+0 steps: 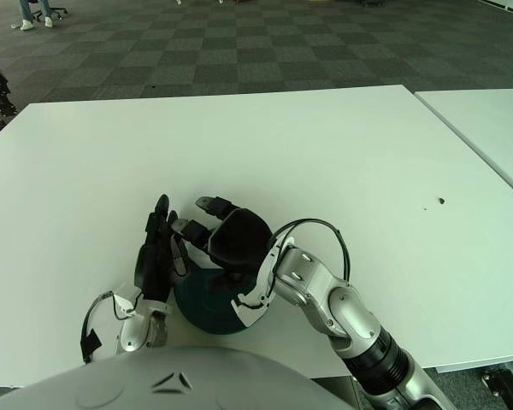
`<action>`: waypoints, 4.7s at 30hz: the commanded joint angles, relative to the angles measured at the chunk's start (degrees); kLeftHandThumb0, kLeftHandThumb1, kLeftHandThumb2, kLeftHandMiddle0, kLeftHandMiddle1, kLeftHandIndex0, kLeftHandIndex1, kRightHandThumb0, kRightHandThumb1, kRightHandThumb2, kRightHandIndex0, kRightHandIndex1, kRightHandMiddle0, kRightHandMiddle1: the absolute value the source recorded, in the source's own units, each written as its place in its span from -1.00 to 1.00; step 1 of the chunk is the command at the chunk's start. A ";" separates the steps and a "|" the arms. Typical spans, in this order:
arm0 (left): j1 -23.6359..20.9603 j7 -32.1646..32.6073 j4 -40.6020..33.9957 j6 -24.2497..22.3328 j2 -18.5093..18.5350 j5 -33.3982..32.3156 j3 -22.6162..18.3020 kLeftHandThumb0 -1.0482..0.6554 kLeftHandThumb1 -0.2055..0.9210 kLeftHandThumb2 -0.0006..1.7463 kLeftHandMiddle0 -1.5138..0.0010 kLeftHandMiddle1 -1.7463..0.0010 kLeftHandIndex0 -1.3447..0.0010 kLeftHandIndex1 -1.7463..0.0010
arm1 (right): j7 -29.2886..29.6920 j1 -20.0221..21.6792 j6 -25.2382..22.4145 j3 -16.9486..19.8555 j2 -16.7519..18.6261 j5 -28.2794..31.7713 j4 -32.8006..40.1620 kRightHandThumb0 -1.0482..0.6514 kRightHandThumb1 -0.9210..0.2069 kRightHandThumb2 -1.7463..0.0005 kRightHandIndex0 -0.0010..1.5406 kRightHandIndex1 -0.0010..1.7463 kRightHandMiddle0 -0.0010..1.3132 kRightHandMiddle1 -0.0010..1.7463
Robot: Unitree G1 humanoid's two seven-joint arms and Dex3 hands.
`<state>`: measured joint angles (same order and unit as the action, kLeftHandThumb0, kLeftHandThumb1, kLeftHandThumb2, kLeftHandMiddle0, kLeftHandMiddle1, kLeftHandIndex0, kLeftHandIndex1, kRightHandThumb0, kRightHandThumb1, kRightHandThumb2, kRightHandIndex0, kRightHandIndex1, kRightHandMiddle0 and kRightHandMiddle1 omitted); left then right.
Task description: Put the charger into the plate.
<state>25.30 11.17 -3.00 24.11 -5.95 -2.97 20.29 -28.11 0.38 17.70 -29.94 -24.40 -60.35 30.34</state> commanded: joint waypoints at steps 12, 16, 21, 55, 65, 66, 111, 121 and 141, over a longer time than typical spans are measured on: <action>-1.97 1.33 1.81 3.21 -3.95 1.73 0.27 -0.72 1.00 0.23 0.93 0.99 0.96 0.94 | -3.26 2.39 0.51 1.16 -0.79 2.34 0.29 -1.00 -1.00 -0.12 -0.95 -0.99 -0.99 -0.96; -2.41 0.41 1.99 3.26 -3.96 0.82 0.76 -0.73 1.00 0.23 0.94 1.00 0.97 0.93 | -1.53 1.50 0.19 1.47 -0.34 1.00 0.07 -1.00 -1.00 -0.12 -0.95 -0.99 -1.00 -0.97; -2.35 -0.54 1.70 2.61 -3.98 -0.31 0.97 -0.74 1.00 0.23 0.95 1.00 0.99 0.93 | 0.45 1.36 -0.05 2.04 0.00 -0.74 0.60 -1.00 -1.00 -0.15 -0.95 -0.99 -1.00 -0.98; -2.06 -15.36 19.35 1.75 -1.63 -11.67 -8.47 -0.86 1.00 0.09 0.64 0.98 1.00 0.31 | 4.50 15.30 -21.57 20.04 16.61 51.84 -16.03 -0.86 -1.00 -0.23 -0.83 -0.99 -0.92 -0.80; -2.69 -15.22 18.16 1.43 -1.06 -11.07 -9.23 -0.90 1.00 0.10 0.63 0.99 1.00 0.17 | 14.88 3.55 -35.59 29.18 27.76 64.61 -9.88 -0.89 -1.00 -0.08 -0.67 -0.96 -1.00 -0.34; -2.66 -15.27 18.12 1.33 -1.08 -11.17 -9.40 -0.91 1.00 0.10 0.63 0.99 1.00 0.17 | 15.87 1.89 -35.59 29.84 28.34 65.15 -9.34 -0.89 -1.00 -0.07 -0.65 -0.96 -1.00 -0.31; 3.04 -17.78 9.98 -2.82 -2.18 -15.06 -13.34 -0.90 1.00 0.16 0.64 1.00 1.00 0.24 | 12.05 -16.02 -12.70 35.38 22.45 71.66 -31.43 -0.84 -1.00 -0.08 -0.86 -0.98 -1.00 -0.35; 4.49 -18.11 8.96 -3.10 -1.64 -14.04 -12.88 -0.94 1.00 0.17 0.69 1.00 1.00 0.27 | 12.49 -12.94 -7.01 34.20 20.48 67.94 -41.73 -0.83 -1.00 -0.19 -0.90 -1.00 -1.00 -0.53; 5.91 -16.29 8.89 0.71 -1.65 -7.93 -13.69 -0.93 1.00 0.13 0.79 1.00 1.00 0.44 | 14.20 -13.06 3.09 34.66 24.52 68.84 -50.40 -0.82 -1.00 -0.18 -0.92 -1.00 -1.00 -0.69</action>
<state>28.07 -6.16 1.80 25.58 -7.22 -11.78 7.44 -14.93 -8.28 21.63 5.12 -2.31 8.23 -14.16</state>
